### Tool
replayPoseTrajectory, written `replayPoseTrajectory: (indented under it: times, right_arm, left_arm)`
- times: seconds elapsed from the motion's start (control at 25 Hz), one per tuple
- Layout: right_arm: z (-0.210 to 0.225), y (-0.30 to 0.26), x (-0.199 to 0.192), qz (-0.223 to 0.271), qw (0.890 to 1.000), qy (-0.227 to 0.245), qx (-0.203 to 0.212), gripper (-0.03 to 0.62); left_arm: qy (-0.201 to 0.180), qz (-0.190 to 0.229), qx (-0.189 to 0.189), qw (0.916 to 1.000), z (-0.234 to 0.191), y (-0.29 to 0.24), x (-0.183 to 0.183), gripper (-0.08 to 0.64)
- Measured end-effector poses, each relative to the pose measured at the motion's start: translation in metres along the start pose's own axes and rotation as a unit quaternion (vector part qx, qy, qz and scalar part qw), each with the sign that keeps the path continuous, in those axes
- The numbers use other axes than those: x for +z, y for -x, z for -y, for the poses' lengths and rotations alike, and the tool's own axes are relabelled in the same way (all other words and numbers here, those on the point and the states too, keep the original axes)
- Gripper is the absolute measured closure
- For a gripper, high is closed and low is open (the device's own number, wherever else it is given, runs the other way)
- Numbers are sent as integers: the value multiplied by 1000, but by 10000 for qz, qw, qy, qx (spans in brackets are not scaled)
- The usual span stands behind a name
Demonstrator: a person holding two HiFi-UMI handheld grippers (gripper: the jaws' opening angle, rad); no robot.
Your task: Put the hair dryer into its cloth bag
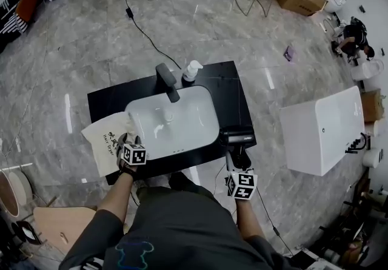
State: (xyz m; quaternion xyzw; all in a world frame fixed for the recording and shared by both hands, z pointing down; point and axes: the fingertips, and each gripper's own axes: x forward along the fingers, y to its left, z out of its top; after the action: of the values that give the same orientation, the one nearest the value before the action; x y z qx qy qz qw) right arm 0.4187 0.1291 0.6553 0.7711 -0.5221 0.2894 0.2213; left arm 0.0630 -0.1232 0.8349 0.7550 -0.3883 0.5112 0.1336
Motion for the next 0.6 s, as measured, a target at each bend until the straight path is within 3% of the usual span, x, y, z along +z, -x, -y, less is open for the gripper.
replayPoseTrajectory:
  times: [0.12, 0.2, 0.4, 0.6]
  right_arm:
    - [-2, -3, -2, -40, 10000, 20, 29, 351]
    - [-3, -3, -2, -54, 10000, 41, 51, 351]
    - [-7, -6, 2, -30, 9998, 108, 153, 351]
    - [-20, -13, 2, -35, 9993, 193, 309, 351]
  left_arm:
    - [0, 54, 48, 10000, -5, 1, -1, 403]
    - [107, 73, -17, 9999, -5, 5, -1, 410]
    - [420, 300, -63, 9986, -9, 23, 4, 517]
    - [534, 481, -197, 9972, -18, 42, 7, 529]
